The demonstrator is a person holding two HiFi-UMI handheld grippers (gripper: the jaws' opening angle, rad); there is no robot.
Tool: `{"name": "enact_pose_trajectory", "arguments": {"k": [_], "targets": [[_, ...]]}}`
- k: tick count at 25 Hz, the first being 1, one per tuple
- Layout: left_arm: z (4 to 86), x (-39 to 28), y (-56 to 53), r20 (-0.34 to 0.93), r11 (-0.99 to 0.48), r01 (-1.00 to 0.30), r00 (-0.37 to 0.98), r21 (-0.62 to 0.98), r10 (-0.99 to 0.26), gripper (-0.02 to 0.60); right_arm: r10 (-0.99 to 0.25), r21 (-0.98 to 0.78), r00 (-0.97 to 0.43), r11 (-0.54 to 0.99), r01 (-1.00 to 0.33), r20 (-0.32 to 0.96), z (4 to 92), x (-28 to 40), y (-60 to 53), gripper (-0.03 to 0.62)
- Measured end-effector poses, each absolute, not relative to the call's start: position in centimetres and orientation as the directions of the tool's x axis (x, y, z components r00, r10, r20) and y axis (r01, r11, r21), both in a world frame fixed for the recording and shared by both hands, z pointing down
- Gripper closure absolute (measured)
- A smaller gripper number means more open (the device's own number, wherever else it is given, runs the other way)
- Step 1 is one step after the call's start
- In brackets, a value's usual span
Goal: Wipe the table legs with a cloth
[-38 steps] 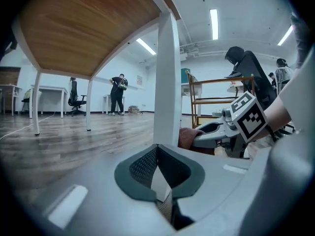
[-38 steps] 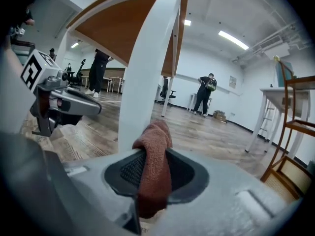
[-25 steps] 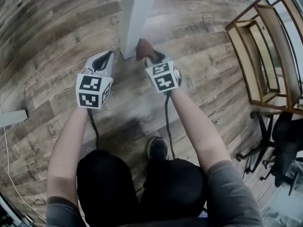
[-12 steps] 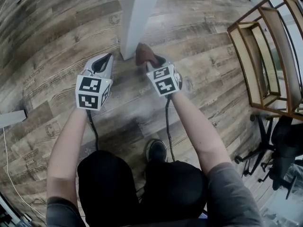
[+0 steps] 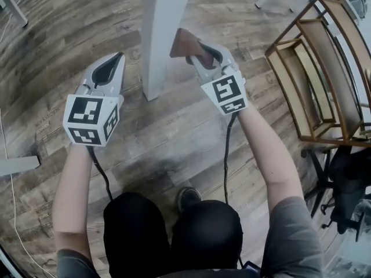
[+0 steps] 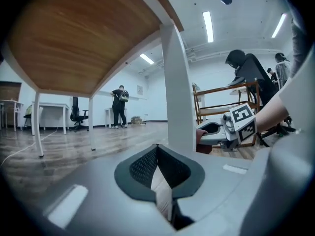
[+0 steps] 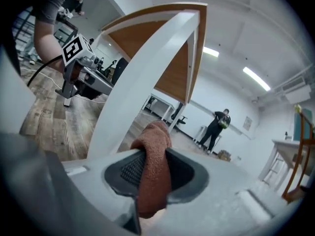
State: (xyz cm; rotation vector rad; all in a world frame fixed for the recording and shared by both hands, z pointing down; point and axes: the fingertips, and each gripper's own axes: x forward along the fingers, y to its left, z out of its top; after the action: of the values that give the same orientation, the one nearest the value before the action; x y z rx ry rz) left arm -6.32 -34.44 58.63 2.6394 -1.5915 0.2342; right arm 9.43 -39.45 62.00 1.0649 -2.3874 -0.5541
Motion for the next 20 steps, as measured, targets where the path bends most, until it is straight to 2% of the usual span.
{"name": "enact_pose_trajectory", "arguments": {"k": [4, 10, 17, 20], "targets": [[52.9, -5.5, -34.8, 0.101, -0.487, -0.871, 0.479, -0.066, -0.872, 0.563, -0.761, 0.623, -0.635, 0.563, -0.543, 0.134, 53.4, 8.4, -40.9, 0.509], [46.3, -5.6, -36.2, 0.040, -0.465, -0.881, 0.464, -0.085, -0.885, 0.563, -0.745, 0.666, -0.667, 0.484, -0.568, -0.027, 42.0, 6.9, -43.1, 0.510], [40.6, -6.0, -37.6, -0.034, -0.436, -0.896, 0.440, -0.087, -0.897, 0.563, -0.663, 0.733, -0.740, 0.446, -0.513, -0.114, 34.7, 3.1, -42.9, 0.510], [40.3, -5.8, -37.5, -0.046, -0.430, -0.898, 0.436, -0.097, -0.899, 0.563, -0.632, 0.772, -0.770, 0.443, -0.455, -0.091, 34.6, 2.1, -42.5, 0.510]]}}
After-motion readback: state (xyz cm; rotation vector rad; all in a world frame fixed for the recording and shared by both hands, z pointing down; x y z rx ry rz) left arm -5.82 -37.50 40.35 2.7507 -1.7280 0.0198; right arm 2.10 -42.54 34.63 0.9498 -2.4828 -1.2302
